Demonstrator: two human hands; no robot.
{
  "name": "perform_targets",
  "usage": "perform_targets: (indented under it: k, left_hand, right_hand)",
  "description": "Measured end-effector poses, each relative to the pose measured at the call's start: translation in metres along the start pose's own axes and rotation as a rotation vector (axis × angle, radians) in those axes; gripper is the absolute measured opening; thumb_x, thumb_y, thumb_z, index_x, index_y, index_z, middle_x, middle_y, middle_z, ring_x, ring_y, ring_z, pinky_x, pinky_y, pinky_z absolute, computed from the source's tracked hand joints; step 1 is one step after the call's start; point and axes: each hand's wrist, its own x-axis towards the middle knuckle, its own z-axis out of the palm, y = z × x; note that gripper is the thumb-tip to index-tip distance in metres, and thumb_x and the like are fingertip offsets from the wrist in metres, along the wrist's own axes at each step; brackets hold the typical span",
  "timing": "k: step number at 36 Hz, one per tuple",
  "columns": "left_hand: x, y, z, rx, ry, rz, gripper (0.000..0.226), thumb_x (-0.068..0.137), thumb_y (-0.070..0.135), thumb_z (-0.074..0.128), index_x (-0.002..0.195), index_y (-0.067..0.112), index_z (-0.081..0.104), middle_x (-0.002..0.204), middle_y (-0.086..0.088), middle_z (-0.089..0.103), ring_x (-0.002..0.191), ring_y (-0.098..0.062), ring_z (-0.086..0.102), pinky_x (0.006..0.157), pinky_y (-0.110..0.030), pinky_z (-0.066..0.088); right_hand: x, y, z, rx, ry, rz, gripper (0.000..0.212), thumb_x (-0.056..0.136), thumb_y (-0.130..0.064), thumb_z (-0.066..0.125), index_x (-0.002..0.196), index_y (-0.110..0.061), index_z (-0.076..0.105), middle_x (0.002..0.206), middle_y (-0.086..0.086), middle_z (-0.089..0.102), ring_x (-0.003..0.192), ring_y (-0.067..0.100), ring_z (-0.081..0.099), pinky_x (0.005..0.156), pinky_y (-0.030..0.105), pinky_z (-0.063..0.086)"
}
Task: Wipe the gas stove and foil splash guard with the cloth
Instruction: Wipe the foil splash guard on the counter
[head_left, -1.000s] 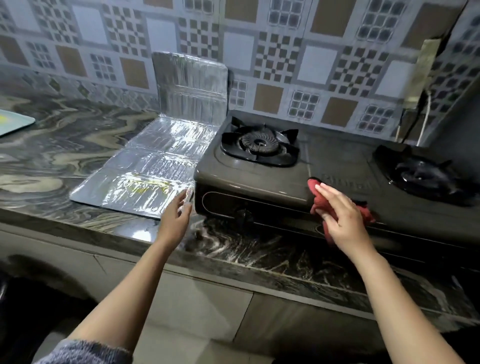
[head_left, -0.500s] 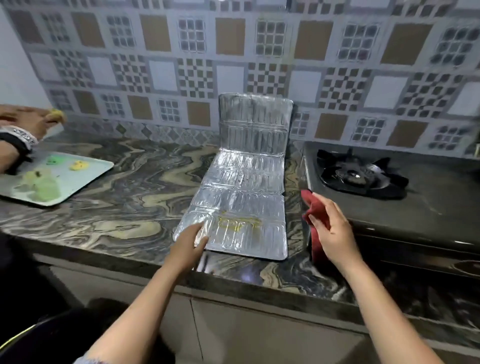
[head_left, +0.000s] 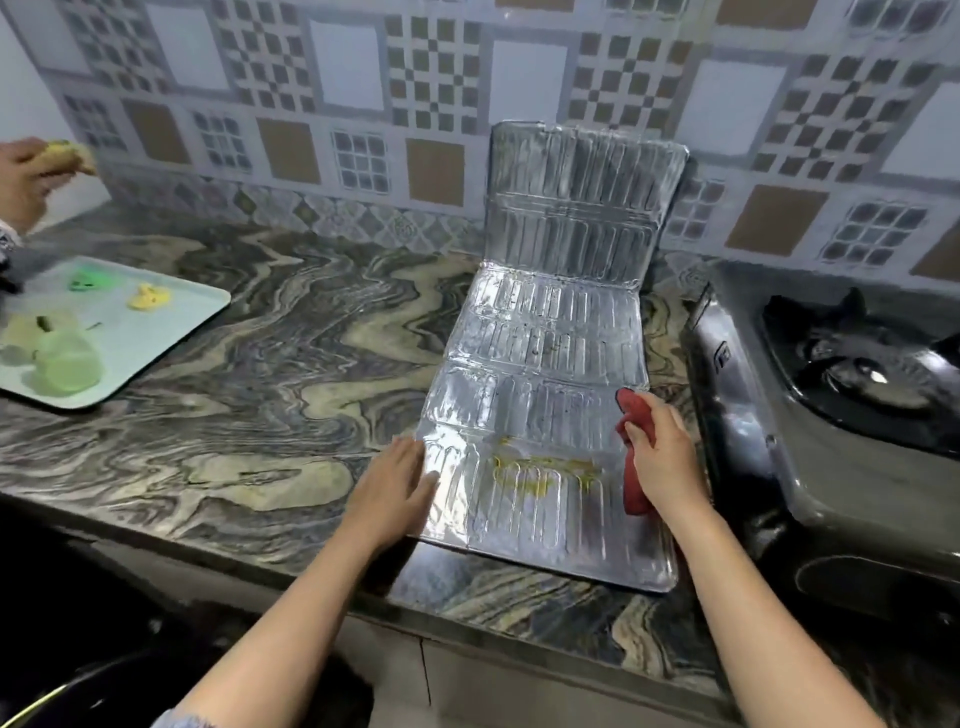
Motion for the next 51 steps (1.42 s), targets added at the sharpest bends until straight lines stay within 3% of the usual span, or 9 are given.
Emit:
perform_targets:
  k: [2, 8, 13, 24, 34, 38, 42, 46, 51]
  left_hand:
    - [0.012, -0.006, 0.004, 0.042, -0.005, 0.008, 0.063, 0.094, 0.048, 0.037, 0.146, 0.014, 0.023, 0.155, -0.004, 0.020, 0.144, -0.019, 0.014, 0.117, -0.036, 0.014]
    - [0.019, -0.014, 0.017, 0.165, 0.031, 0.030, 0.074, 0.087, 0.061, 0.012, 0.148, 0.020, 0.016, 0.156, 0.002, 0.015, 0.144, -0.011, 0.008, 0.117, -0.033, 0.007]
    - [0.018, -0.013, 0.018, 0.192, -0.007, 0.023, 0.071, 0.087, 0.062, 0.005, 0.149, 0.026, 0.002, 0.155, 0.010, -0.004, 0.141, -0.004, -0.009, 0.115, -0.030, -0.008]
    - [0.018, -0.010, 0.017, 0.254, -0.062, 0.023, 0.082, 0.078, 0.064, -0.014, 0.147, 0.021, -0.007, 0.149, 0.008, -0.019, 0.137, -0.006, -0.021, 0.108, -0.026, -0.021]
    - [0.001, -0.015, 0.017, 0.232, -0.070, 0.027, 0.080, 0.080, 0.060, -0.011, 0.148, 0.018, -0.004, 0.152, 0.005, -0.019, 0.139, -0.007, -0.020, 0.113, -0.027, -0.013]
    - [-0.008, -0.017, 0.016, 0.229, -0.066, 0.022, 0.082, 0.078, 0.062, -0.017, 0.148, 0.018, -0.006, 0.153, 0.004, -0.020, 0.143, -0.011, -0.015, 0.114, -0.029, -0.011]
    - [-0.017, -0.013, 0.014, 0.224, -0.080, -0.019, 0.075, 0.080, 0.057, -0.012, 0.143, 0.017, -0.016, 0.151, 0.003, -0.024, 0.140, -0.010, -0.023, 0.112, -0.029, -0.016]
    - [-0.026, -0.014, 0.016, 0.244, -0.073, -0.024, 0.076, 0.085, 0.059, -0.005, 0.146, 0.015, -0.014, 0.152, 0.000, -0.026, 0.140, -0.012, -0.025, 0.112, -0.031, -0.016]
    - [-0.038, -0.011, 0.017, 0.246, -0.094, -0.036, 0.078, 0.080, 0.056, -0.012, 0.145, 0.013, -0.016, 0.152, -0.003, -0.027, 0.139, -0.014, -0.027, 0.112, -0.034, -0.016]
  right_hand:
    - [0.016, 0.013, 0.009, -0.058, 0.003, 0.038, 0.042, 0.090, -0.002, 0.050, 0.131, -0.008, 0.047, 0.131, 0.013, 0.047, 0.117, 0.028, 0.048, 0.095, 0.023, 0.030]
    - [0.043, 0.045, 0.045, -0.397, -0.098, 0.087, 0.045, 0.093, -0.022, 0.047, 0.137, -0.021, 0.038, 0.145, 0.003, 0.038, 0.128, 0.028, 0.039, 0.106, 0.045, 0.033]
    - [0.049, 0.045, 0.073, -0.500, -0.058, 0.110, 0.051, 0.094, -0.032, 0.041, 0.142, -0.023, 0.029, 0.153, -0.001, 0.025, 0.141, 0.021, 0.019, 0.114, 0.040, 0.011]
    - [0.059, 0.008, 0.135, -0.528, -0.214, 0.027, 0.054, 0.096, -0.041, 0.032, 0.146, -0.025, 0.018, 0.157, -0.003, 0.012, 0.144, 0.017, 0.007, 0.116, 0.038, 0.002]
    - [0.047, -0.035, 0.180, -0.431, -0.383, -0.179, 0.052, 0.095, -0.039, 0.036, 0.144, -0.028, 0.025, 0.156, -0.005, 0.016, 0.144, 0.017, 0.009, 0.116, 0.037, 0.002]
    - [0.038, -0.051, 0.193, -0.395, -0.536, -0.374, 0.050, 0.094, -0.039, 0.038, 0.143, -0.028, 0.029, 0.155, -0.007, 0.019, 0.143, 0.016, 0.013, 0.115, 0.038, 0.005]
    - [0.030, -0.053, 0.190, -0.364, -0.679, -0.577, 0.051, 0.091, -0.042, 0.036, 0.140, -0.029, 0.033, 0.152, -0.009, 0.027, 0.141, 0.016, 0.021, 0.115, 0.043, 0.015]
    - [0.025, -0.038, 0.165, -0.343, -0.795, -0.711, 0.050, 0.089, -0.043, 0.037, 0.136, -0.025, 0.043, 0.146, -0.006, 0.038, 0.136, 0.016, 0.031, 0.111, 0.036, 0.021]
    - [0.013, -0.010, 0.117, -0.371, -0.718, -0.592, 0.053, 0.087, -0.047, 0.034, 0.134, -0.025, 0.045, 0.144, -0.008, 0.040, 0.133, 0.012, 0.033, 0.109, 0.029, 0.021]
